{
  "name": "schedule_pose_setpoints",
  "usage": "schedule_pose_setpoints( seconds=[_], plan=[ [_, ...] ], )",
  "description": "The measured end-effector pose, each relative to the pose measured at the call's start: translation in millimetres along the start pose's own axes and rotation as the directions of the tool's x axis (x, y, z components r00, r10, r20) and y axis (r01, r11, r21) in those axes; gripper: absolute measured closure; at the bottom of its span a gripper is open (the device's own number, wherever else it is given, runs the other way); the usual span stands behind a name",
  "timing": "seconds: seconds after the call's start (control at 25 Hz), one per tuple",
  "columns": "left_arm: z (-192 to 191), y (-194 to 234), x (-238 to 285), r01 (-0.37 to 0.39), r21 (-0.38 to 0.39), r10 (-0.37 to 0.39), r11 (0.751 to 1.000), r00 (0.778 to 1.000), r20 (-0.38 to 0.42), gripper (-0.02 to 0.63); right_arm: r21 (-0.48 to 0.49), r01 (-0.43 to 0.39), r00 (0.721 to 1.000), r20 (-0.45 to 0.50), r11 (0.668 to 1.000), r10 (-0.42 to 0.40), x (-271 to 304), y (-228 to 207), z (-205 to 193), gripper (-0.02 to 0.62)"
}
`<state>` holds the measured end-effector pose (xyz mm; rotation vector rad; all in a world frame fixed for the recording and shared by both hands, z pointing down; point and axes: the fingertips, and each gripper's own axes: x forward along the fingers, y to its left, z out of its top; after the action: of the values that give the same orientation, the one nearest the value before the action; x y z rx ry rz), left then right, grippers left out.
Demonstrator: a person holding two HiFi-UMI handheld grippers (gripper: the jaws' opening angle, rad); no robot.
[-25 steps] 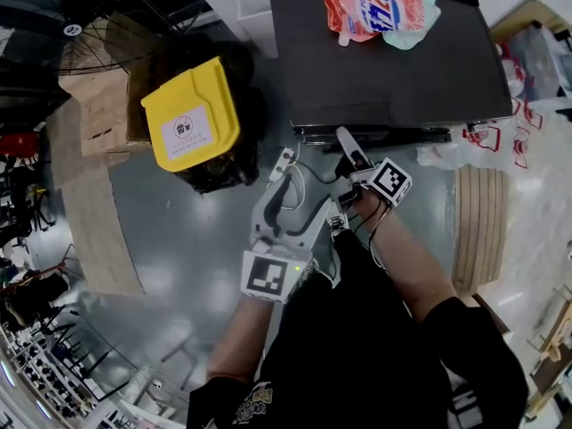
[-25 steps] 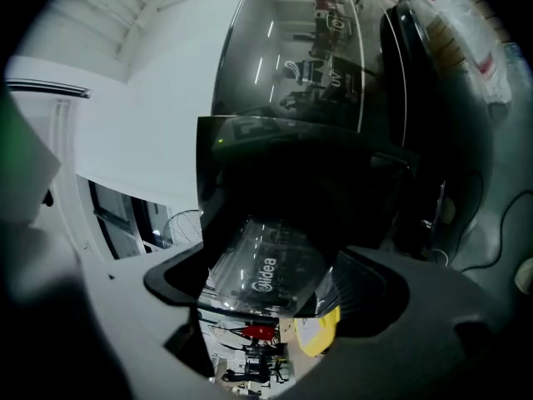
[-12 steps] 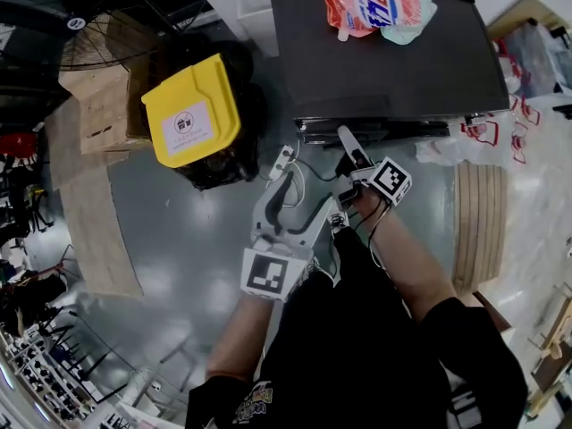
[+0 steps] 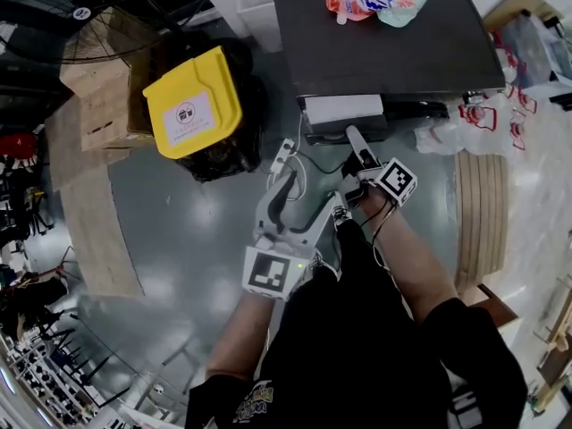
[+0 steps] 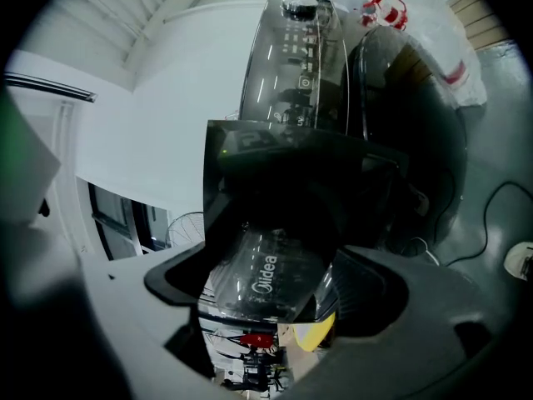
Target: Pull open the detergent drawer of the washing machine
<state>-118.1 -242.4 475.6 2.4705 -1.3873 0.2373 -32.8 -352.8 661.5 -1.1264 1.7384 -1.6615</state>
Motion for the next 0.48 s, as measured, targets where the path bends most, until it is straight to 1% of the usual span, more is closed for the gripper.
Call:
schedule_pose_setpoints(
  seconds=[0.24,0.48],
  plan=[
    [-13,-15,-28,0.020,0.004,-0.020,1.000,1.000,-0.003,0.335,0.011,-0.013,0.999,0.036,1.000,0.012,-29,-2,-12,0.130],
    [-15,-32,-52,0.037,0.024,-0.037,0.999,0.999,0.007,0.335,0.013,-0.010,0.999,0.041,1.000,0.010,-59,-5,-26,0.132]
  ],
)
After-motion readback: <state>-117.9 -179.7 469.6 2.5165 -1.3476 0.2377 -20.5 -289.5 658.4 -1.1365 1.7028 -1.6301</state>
